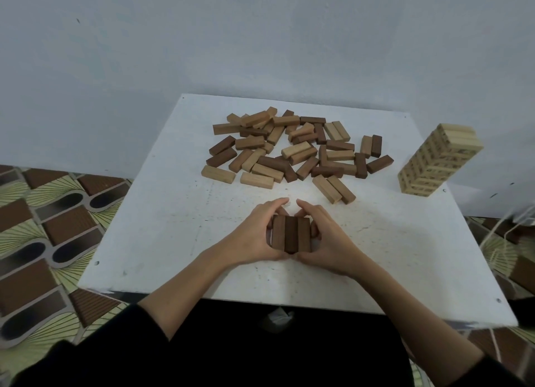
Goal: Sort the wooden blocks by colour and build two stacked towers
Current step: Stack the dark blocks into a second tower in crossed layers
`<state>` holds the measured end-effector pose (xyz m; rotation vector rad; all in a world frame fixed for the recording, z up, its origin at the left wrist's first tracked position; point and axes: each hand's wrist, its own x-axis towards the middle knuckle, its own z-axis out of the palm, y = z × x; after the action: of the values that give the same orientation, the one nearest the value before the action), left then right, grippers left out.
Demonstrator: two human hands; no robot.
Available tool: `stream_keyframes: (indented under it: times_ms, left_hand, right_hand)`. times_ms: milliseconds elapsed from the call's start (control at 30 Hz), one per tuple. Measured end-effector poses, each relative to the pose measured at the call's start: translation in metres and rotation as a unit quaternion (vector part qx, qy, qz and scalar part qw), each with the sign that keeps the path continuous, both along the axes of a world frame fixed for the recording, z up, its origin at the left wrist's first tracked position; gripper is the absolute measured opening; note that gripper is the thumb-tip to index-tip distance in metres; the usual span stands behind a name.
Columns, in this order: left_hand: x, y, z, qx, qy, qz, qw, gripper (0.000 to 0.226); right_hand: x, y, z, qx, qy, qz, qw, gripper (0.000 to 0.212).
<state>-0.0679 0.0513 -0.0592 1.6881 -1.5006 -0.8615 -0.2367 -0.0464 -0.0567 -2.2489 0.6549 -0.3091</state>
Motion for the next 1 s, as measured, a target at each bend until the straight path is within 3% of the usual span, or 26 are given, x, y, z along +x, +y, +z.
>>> stream_keyframes:
  times_ms: [433, 600, 667, 733, 833, 1000]
  left_hand:
    - [-0.001, 0.003, 0.002, 0.008, -0.019, 0.002, 1.0, 0.098]
    - [0.005, 0.01, 0.013, 0.045, -0.019, 0.013, 0.999, 0.115]
    - [0.013, 0.016, 0.015, 0.033, 0.01, 0.056, 0.998, 0.105]
    - [0.029, 0.019, 0.015, -0.008, 0.014, 0.122, 0.992, 0.074]
    - [0.065, 0.014, 0.009, -0.069, -0.103, 0.182, 0.975, 0.028]
    - [0.097, -0.002, -0.005, -0.1, -0.302, 0.19, 0.929, 0.037]
  right_hand:
    - [0.001, -0.003, 0.005, 0.006, 0.046, 0.019, 0.999, 0.098]
    - [-0.003, -0.006, 0.017, 0.058, 0.064, 0.035, 0.996, 0.109]
    - [-0.002, -0.01, 0.024, 0.097, 0.032, -0.002, 0.995, 0.092]
    - [0.006, -0.019, 0.026, 0.066, 0.012, -0.054, 0.996, 0.065]
    - [0.029, -0.035, 0.031, -0.079, 0.0, -0.064, 0.995, 0.034]
    - [0.079, -0.044, 0.034, -0.154, 0.045, 0.005, 0.987, 0.031]
